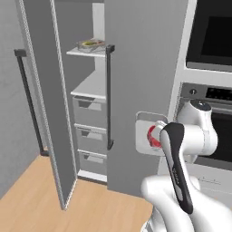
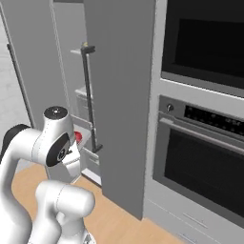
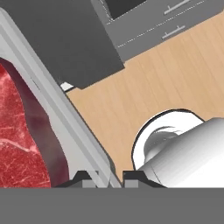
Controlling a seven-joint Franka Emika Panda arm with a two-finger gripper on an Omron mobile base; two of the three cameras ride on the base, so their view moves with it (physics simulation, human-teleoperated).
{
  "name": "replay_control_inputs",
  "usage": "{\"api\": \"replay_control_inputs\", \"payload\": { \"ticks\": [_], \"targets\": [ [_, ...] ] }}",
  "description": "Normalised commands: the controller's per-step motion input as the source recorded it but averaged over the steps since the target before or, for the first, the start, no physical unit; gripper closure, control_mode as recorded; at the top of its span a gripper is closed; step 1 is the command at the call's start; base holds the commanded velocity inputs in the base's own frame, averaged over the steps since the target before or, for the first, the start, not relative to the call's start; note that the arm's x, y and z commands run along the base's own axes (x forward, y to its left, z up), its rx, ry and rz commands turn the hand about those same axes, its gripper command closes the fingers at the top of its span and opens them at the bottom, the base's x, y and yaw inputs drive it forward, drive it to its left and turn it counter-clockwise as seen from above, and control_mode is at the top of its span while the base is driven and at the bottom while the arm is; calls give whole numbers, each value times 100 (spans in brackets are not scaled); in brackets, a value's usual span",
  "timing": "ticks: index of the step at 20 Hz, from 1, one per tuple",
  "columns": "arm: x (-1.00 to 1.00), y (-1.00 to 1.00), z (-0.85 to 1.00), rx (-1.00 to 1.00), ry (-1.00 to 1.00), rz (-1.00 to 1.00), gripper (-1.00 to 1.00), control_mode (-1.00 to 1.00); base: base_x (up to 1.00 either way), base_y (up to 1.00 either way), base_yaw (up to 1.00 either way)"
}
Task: Take the meat container that has the steak and place it on the second highest rack of the freezer. Then take the vegetable container that has the cucumber and carrot and place it on the highest rack of the freezer.
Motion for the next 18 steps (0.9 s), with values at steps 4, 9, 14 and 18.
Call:
{"api": "replay_control_inputs", "payload": {
  "ticks": [4, 9, 14, 18],
  "targets": [
    [0, 0, 0, 0, 0, 0, 100, 100, 19, 100, -16],
    [0, 0, 0, 0, 0, 0, 100, 100, 53, 87, -35],
    [0, 0, 0, 0, 0, 0, 100, 100, 75, 47, -30],
    [0, 0, 0, 0, 0, 0, 100, 100, 44, 28, -2]
  ]
}}
